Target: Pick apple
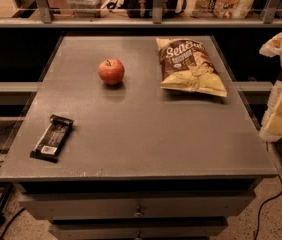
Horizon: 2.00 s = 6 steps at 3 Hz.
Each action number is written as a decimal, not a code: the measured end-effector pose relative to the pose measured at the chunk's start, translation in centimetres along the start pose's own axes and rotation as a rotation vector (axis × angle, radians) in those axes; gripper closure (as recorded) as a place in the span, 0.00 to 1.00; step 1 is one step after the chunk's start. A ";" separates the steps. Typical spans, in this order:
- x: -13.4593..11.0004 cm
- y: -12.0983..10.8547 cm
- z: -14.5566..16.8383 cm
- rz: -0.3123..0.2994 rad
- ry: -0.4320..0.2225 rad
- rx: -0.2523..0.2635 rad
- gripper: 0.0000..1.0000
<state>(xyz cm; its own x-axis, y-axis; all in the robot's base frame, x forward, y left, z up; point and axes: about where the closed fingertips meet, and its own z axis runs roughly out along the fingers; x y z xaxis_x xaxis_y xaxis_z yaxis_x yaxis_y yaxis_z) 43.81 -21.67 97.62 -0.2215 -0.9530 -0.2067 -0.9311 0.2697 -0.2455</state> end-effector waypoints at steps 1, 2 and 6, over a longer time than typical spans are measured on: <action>0.0 0.0 0.0 0.000 0.000 0.000 0.00; -0.4 -0.7 0.6 0.024 -0.088 0.012 0.00; -15.2 -6.5 7.8 0.053 -0.460 0.027 0.00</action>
Offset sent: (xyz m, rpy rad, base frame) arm 0.0271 0.0047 -0.0107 0.2554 -0.0750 -0.0097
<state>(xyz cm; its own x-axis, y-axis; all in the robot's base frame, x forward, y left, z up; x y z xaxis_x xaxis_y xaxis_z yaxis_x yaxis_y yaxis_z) 55.44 -7.87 94.94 -0.1110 -0.7794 -0.6166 -0.9128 0.3253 -0.2469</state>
